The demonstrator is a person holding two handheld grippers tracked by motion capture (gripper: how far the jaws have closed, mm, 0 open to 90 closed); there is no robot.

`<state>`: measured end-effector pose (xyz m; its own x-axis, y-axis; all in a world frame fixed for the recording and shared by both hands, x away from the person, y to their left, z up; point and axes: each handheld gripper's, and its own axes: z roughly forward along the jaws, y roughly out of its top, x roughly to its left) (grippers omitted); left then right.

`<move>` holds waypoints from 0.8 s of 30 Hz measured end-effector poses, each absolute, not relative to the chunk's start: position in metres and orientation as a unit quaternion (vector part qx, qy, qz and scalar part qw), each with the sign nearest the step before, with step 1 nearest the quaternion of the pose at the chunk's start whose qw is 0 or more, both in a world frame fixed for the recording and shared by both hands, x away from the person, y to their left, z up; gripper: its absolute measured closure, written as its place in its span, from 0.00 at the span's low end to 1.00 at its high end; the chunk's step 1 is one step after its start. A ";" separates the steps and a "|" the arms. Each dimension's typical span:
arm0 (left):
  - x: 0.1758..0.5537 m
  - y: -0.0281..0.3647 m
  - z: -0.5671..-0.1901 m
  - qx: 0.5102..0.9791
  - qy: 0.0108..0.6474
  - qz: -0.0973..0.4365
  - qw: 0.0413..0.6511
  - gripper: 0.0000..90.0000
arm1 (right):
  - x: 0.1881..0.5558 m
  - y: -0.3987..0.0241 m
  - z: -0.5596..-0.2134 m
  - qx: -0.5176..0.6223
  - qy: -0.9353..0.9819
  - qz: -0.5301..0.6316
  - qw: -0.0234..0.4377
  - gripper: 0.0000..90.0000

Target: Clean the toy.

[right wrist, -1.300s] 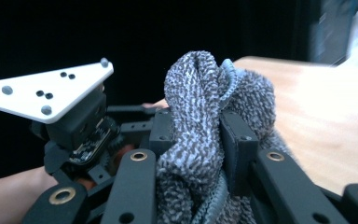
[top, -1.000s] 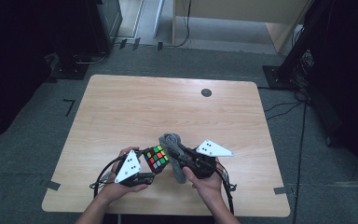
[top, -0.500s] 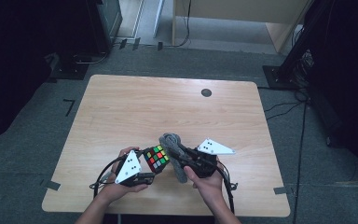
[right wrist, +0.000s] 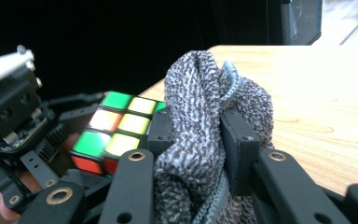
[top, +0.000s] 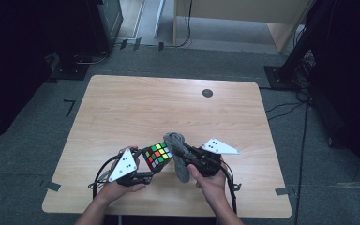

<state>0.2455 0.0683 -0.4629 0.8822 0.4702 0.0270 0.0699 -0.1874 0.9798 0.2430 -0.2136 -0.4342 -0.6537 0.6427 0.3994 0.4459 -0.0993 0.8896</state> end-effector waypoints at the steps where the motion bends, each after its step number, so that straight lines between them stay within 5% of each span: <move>1: 0.247 0.071 -0.462 0.747 0.182 0.146 0.622 0.37 | 0.244 -0.216 -0.434 0.409 0.655 0.631 0.067 0.76; 13: 0.250 0.078 -0.461 0.732 0.187 0.125 0.643 0.37 | 0.250 -0.215 -0.445 0.378 0.623 0.684 -0.040 0.76; 24: 0.254 0.091 -0.456 0.693 0.203 0.084 0.687 0.37 | 0.252 -0.208 -0.456 0.360 0.631 0.682 -0.084 0.76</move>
<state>0.2543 0.0907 -0.4563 0.9037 0.3963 -0.1622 0.1659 0.0251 0.9858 0.2522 -0.2077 -0.4561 -0.7273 0.3397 0.5963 0.5679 -0.1899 0.8009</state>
